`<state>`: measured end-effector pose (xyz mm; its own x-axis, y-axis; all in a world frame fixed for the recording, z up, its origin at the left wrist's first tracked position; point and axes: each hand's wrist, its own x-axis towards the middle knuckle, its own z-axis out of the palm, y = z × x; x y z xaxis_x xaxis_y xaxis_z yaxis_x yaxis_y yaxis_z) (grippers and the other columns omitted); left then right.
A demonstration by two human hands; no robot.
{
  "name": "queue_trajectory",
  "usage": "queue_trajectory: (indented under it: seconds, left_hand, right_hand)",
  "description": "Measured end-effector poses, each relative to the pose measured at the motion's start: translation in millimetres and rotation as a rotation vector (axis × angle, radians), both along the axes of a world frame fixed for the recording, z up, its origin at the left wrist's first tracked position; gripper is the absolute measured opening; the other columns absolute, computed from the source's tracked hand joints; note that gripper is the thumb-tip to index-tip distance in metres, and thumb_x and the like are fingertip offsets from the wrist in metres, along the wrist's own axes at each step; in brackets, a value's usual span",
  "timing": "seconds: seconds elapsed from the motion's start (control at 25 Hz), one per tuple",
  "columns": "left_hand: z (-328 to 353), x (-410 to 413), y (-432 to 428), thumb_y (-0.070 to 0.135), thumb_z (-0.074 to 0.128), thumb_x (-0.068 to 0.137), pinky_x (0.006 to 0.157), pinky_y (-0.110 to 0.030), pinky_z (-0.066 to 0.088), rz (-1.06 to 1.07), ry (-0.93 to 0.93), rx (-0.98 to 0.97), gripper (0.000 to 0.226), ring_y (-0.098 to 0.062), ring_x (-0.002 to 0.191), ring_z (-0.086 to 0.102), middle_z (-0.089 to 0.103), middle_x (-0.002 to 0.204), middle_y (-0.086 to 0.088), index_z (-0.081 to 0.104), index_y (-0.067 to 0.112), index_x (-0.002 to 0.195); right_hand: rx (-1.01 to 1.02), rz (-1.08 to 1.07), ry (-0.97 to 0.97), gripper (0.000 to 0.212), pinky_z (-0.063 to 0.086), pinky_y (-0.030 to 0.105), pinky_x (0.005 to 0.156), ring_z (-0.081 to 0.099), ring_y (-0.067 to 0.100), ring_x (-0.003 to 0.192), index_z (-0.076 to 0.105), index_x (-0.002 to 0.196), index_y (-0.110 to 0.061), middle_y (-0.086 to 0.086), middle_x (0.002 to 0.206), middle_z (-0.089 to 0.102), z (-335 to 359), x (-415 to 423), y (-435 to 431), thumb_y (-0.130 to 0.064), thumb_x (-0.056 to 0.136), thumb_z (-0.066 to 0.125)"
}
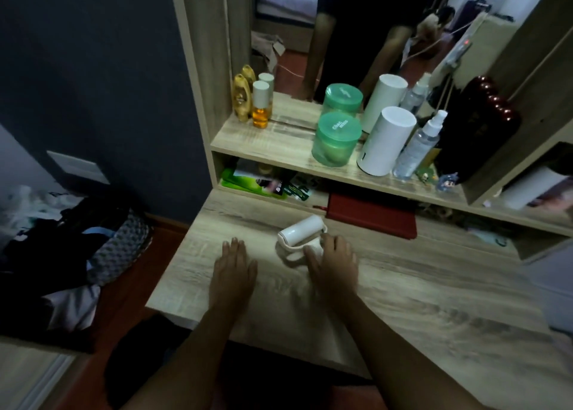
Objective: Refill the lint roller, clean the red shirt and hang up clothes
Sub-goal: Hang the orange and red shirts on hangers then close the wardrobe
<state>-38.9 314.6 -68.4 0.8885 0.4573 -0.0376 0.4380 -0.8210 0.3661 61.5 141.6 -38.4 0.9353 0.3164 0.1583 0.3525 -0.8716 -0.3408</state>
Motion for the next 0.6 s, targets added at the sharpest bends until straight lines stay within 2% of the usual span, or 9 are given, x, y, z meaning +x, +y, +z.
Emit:
queue_trajectory:
  seconds: [0.12, 0.24, 0.32, 0.44, 0.6]
  left_hand:
    - [59, -16, 26, 0.053, -0.004, 0.078, 0.115, -0.035, 0.018, 0.054, -0.131, 0.013, 0.089, -0.027, 0.144, 0.017, 0.024, 0.154, -0.016, 0.026, 0.003, 0.145]
    - [133, -39, 71, 0.050, 0.009, 0.088, 0.116, -0.031, 0.014, 0.106, -0.248, 0.109, 0.076, -0.025, 0.144, 0.017, 0.026, 0.153, -0.014, 0.028, 0.003, 0.145]
    - [193, -70, 109, 0.045, 0.020, 0.092, 0.114, -0.032, 0.014, 0.180, -0.366, 0.196, 0.068, -0.028, 0.143, 0.023, 0.031, 0.151, -0.016, 0.034, 0.001, 0.142]
    - [276, -140, 167, 0.039, 0.028, 0.092, 0.110, -0.036, 0.020, 0.300, -0.530, 0.383, 0.062, -0.034, 0.134, 0.038, 0.045, 0.141, -0.021, 0.045, -0.003, 0.134]
    - [360, -258, 227, 0.031, 0.036, 0.092, 0.102, -0.045, 0.038, 0.401, -0.613, 0.673, 0.052, -0.035, 0.123, 0.052, 0.057, 0.129, -0.022, 0.055, -0.006, 0.124]
  right_hand:
    - [0.216, 0.202, -0.011, 0.051, 0.040, 0.035, 0.081, 0.054, 0.026, 0.096, 0.059, 0.110, -0.013, 0.007, 0.104, 0.059, 46, -12, 27, -0.050, 0.086, 0.033]
    - [0.300, 0.424, -0.104, 0.043, 0.039, 0.035, 0.082, 0.053, 0.027, 0.095, 0.058, 0.104, -0.013, 0.009, 0.100, 0.057, 99, -27, 83, -0.044, 0.089, 0.033]
    - [0.371, 0.562, -0.170, 0.042, 0.038, 0.034, 0.083, 0.052, 0.026, 0.096, 0.058, 0.107, -0.014, 0.009, 0.102, 0.056, 150, -48, 140, -0.043, 0.091, 0.032]
    - [0.496, 0.811, -0.224, 0.042, 0.043, 0.036, 0.086, 0.052, 0.022, 0.098, 0.057, 0.111, -0.015, 0.007, 0.106, 0.054, 233, -107, 232, -0.042, 0.092, 0.032]
    - [0.681, 1.069, -0.293, 0.043, 0.039, 0.030, 0.083, 0.048, 0.016, 0.095, 0.057, 0.110, -0.015, 0.004, 0.106, 0.051, 314, -214, 325, -0.043, 0.091, 0.031]
